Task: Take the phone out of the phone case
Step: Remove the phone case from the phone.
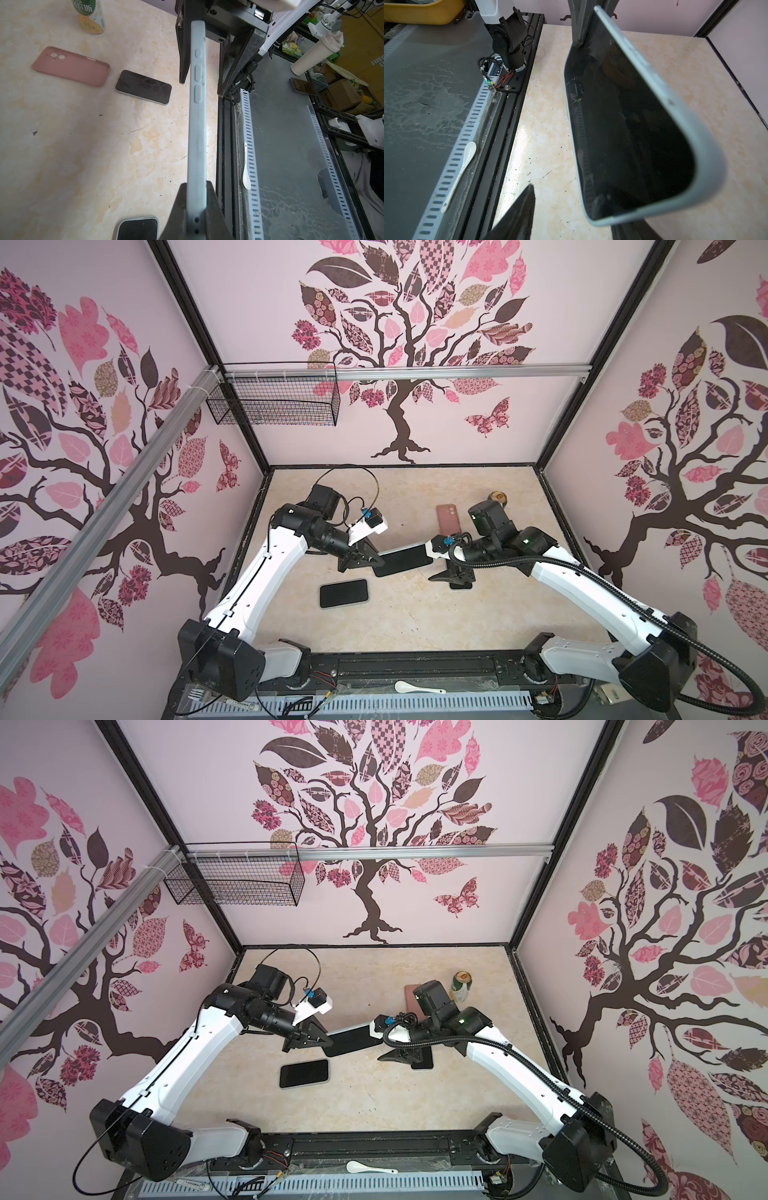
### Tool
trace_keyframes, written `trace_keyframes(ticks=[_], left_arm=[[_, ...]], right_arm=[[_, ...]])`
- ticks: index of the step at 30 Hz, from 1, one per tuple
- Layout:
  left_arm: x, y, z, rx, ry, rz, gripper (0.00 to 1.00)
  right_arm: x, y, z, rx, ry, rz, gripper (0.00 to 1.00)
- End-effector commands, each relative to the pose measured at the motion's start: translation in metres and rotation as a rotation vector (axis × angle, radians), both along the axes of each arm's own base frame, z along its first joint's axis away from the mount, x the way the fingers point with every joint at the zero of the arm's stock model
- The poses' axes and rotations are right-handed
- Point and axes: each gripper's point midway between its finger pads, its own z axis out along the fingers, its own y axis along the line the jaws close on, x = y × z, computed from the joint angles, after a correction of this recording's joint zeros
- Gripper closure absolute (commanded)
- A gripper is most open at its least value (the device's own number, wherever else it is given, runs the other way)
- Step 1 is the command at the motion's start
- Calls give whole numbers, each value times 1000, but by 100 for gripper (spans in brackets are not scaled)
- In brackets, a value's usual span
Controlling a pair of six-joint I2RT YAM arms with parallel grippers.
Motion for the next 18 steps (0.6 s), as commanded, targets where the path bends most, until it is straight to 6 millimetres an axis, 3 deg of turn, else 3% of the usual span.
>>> trace_keyframes(ticks=[1, 18], left_arm=[[1, -5, 27, -74, -65, -25, 100], [1, -4, 30, -62, -55, -20, 100]], right_arm=[[-7, 3, 7, 28, 14, 58, 44], [-10, 4, 8, 24, 27, 77, 69]])
